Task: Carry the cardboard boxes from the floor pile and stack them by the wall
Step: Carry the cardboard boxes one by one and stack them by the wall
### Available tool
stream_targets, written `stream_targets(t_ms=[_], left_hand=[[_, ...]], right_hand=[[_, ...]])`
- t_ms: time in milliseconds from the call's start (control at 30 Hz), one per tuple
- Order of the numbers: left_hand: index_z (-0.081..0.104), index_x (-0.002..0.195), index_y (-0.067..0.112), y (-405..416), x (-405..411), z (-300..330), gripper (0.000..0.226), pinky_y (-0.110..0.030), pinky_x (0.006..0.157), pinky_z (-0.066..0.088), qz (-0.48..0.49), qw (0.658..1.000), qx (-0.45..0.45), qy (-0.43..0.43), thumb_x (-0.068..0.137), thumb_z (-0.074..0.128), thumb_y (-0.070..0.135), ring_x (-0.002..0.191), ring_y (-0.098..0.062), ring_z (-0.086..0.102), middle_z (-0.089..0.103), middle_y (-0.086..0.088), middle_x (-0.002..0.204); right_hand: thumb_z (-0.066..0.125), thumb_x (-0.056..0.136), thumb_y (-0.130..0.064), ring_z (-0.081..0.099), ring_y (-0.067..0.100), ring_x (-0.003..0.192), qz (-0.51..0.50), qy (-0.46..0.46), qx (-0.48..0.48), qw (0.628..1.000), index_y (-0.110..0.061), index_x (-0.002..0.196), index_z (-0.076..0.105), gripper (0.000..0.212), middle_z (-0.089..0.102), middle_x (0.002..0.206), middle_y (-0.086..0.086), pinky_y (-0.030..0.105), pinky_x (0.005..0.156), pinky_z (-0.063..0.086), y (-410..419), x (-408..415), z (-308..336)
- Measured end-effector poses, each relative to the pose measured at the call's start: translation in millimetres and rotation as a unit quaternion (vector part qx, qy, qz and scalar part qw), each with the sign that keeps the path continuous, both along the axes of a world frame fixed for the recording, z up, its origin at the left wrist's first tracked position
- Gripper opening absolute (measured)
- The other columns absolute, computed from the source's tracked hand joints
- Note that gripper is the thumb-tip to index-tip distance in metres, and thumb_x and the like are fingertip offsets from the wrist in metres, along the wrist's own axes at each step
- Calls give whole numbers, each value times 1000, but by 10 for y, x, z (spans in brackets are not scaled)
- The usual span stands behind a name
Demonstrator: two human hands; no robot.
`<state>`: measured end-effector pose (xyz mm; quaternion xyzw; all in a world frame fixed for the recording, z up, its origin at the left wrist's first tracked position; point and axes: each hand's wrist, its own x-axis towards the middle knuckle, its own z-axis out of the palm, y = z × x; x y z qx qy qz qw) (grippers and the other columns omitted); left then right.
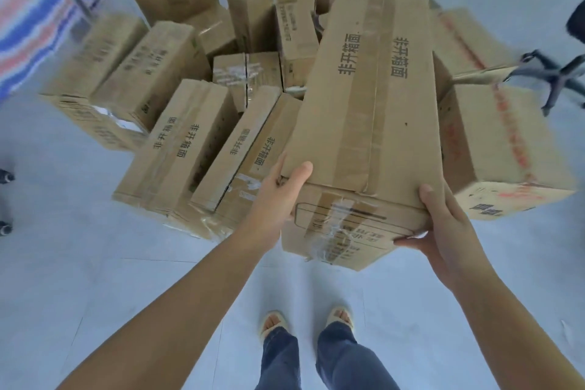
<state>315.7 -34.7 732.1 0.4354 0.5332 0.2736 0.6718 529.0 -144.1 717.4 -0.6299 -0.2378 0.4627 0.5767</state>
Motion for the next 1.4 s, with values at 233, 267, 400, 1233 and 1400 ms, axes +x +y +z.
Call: stream_targets(t_ms=[233, 267, 400, 1233, 1400], left_hand=[[55, 119, 44, -235, -339, 596, 31, -40, 85, 56, 127, 983, 119, -53, 89, 61, 43, 90, 4, 66, 69, 26, 101], [54, 114, 45, -310, -369, 665, 24, -36, 80, 57, 153, 978, 131, -59, 91, 59, 41, 85, 8, 66, 69, 30, 94], [52, 115, 42, -738, -443, 842, 28, -28, 75, 54, 281, 946, 150, -52, 89, 60, 41, 81, 10, 65, 67, 34, 87], [65, 95, 47, -6297, -24, 290, 26, -36, 70, 50, 828, 560, -8, 25, 70, 59, 52, 70, 2, 66, 70, 19, 83], [65, 100, 43, -7792, 572, 251, 25, -35, 63, 47, 884, 466, -20, 30, 75, 61, 48, 65, 2, 64, 69, 17, 82]], right_hand=[[47, 98, -37, 62, 8, 107, 114, -39, 76, 990, -53, 127, 52, 34, 62, 120, -23, 54, 79, 56, 356, -159, 690], [47, 97, -37, 61, 11, 109, 138, -42, 86, 986, -52, 128, 51, 34, 62, 119, -23, 55, 80, 55, 392, -183, 760], [49, 96, -38, 61, 11, 110, 235, -26, 100, 966, -50, 129, 52, 35, 63, 116, -26, 59, 83, 54, 463, -257, 932], [44, 97, -47, 56, -15, 101, 840, -43, -21, 541, -68, 111, 49, 26, 58, 114, -40, 51, 75, 58, -2884, -1889, 216], [44, 97, -44, 64, -1, 96, 898, -41, -18, 437, -65, 114, 50, 27, 64, 110, -31, 40, 65, 57, -4373, -1805, 109]])
